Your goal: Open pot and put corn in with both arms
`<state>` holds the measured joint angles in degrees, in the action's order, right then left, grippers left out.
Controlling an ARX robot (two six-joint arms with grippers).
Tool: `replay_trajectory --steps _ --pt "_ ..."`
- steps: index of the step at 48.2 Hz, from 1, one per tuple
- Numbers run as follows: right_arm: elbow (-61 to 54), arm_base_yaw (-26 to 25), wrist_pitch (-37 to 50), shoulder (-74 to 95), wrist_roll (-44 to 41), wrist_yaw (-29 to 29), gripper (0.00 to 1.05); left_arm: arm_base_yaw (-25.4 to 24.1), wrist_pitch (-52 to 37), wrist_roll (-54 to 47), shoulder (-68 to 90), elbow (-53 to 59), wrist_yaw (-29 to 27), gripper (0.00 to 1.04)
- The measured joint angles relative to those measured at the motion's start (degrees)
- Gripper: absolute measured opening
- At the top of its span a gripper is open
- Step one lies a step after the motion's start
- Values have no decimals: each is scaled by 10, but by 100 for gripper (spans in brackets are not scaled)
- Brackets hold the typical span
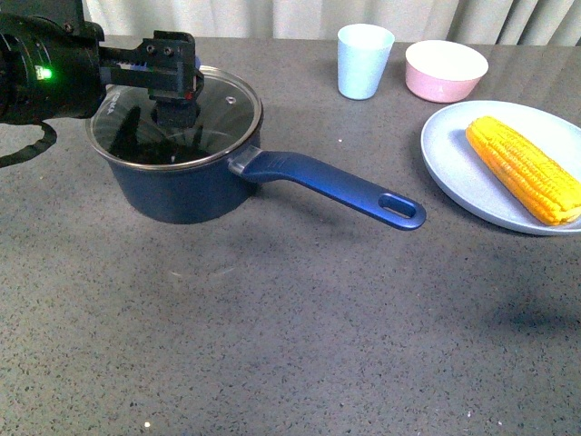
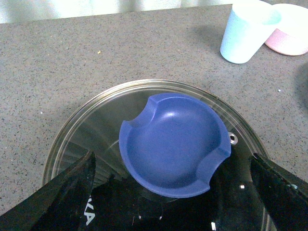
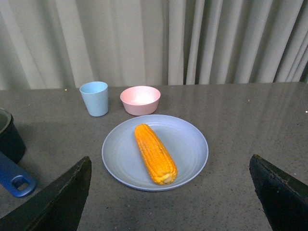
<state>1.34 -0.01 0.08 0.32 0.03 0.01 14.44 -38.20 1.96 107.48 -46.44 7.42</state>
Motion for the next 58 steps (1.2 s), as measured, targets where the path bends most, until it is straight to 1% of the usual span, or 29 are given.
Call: replay_trajectory --steps 32,35,37,40,42,44,52,58 --pt "0 0 0 0 0 0 96 26 26 2 52 -69 -21 96" --pt "0 0 0 0 0 0 96 27 27 2 54 -70 -30 88" --pt "0 0 0 0 0 0 96 27 30 3 55 -72 -31 81" --pt "0 0 0 0 0 0 96 27 31 3 55 -73 -34 74" --pt "0 0 0 0 0 0 96 27 33 3 55 -74 -40 65" --pt "0 0 0 0 0 0 96 28 35 5 55 -75 -42 61" --pt "0 0 0 0 0 0 96 29 44 5 45 -73 -45 60" --pt "0 0 0 0 0 0 96 26 46 14 -5 -52 -33 60"
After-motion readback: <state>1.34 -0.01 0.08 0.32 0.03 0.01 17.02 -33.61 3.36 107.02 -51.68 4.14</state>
